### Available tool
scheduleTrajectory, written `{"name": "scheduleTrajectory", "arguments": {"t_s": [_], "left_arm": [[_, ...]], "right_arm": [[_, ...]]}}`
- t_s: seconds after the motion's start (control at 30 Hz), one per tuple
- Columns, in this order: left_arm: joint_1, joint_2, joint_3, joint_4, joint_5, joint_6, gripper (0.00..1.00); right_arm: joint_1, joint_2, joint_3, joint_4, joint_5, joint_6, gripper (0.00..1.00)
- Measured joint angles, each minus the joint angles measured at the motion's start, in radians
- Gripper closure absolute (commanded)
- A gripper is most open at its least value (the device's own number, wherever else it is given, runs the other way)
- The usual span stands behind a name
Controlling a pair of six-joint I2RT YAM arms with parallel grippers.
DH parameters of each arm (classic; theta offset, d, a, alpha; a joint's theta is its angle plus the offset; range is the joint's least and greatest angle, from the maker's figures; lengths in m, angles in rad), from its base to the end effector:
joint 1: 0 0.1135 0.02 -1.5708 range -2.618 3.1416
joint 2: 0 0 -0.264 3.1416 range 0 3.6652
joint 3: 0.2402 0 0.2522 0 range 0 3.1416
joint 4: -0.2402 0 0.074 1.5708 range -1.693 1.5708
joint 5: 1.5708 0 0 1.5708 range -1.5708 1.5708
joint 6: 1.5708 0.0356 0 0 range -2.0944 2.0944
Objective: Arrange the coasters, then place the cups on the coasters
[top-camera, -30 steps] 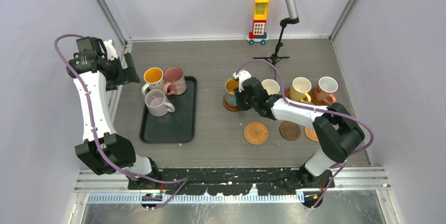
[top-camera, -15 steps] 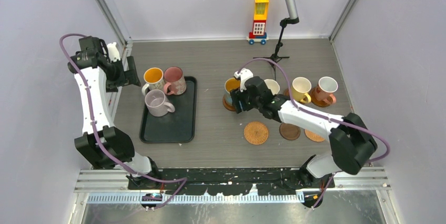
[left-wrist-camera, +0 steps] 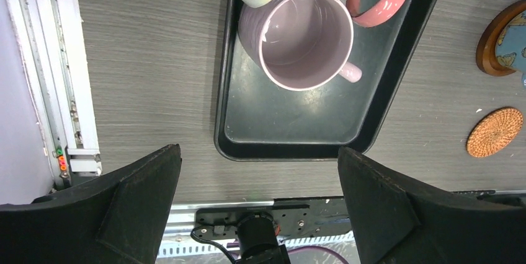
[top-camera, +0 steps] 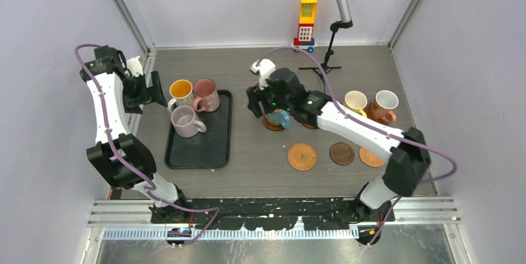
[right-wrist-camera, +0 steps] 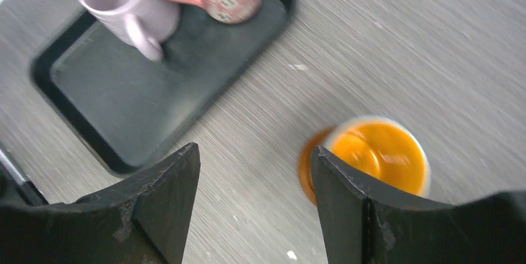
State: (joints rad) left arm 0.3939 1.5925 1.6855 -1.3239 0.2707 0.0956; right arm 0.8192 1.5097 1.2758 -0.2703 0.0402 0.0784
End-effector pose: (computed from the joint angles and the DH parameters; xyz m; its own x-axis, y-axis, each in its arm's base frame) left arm 0.2808 0.1064 0.3578 -0.8941 -0.2720 -0.3559 -0.2031 0.9543 -0.2191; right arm 0.2414 0.2562 0.3257 -0.3842 -0.2964 -0.8744 -0.6780 0.7334 0.0492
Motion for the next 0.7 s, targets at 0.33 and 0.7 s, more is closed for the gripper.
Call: {"name": "scheduleTrajectory", "arguments": {"t_s": [0.33,0.7], "left_arm": [[0.023,0.008,0.0,-0.013,0.011,0.01,0.0],[0.042,0.003,-0.055,-0.003,0.023,-0.018,0.0]], "right_arm": [[0.159,0.474,0.461,-0.095,-0.093,-0.01,0.33],[0.246,0.825,0.752,-0.181,-0.096,-0.031,0.33]]}}
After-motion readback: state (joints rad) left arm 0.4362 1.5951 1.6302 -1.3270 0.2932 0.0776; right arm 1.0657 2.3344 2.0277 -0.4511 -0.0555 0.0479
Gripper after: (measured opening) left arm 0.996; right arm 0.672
